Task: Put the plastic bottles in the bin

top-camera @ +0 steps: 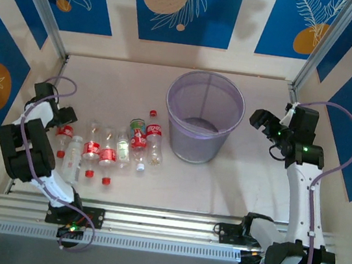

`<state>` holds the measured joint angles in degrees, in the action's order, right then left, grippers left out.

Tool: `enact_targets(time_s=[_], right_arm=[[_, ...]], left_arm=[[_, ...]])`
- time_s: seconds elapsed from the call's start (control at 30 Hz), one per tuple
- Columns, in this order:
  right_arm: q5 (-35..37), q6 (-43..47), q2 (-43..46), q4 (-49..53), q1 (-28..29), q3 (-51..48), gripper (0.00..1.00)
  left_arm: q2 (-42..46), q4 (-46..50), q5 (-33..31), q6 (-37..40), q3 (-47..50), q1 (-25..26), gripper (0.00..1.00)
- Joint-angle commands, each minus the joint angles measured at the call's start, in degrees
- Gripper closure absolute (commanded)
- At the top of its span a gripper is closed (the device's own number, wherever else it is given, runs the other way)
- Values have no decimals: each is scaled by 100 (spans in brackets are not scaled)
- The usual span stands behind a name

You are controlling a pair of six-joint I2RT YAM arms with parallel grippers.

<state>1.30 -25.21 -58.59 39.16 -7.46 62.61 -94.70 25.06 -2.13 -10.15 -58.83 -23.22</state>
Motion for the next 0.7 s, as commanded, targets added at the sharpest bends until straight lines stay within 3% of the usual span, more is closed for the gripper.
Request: enact_targets(time_s=[0.0,0.1,0.33,0.67], right_arm=[[-129,-78,115,127,26,246,1],[-138,-105,140,119,37,337,1],[-203,-43,159,201,78,578,0],[-182,29,146,375,421,1123,1]], left_arm=[[-230,84,271,55,-112,112,14],[-396,151,257,117,-129,287,13],[-410,113,205,-37,-130,403,38],[275,550,248,-60,-953,570,50]])
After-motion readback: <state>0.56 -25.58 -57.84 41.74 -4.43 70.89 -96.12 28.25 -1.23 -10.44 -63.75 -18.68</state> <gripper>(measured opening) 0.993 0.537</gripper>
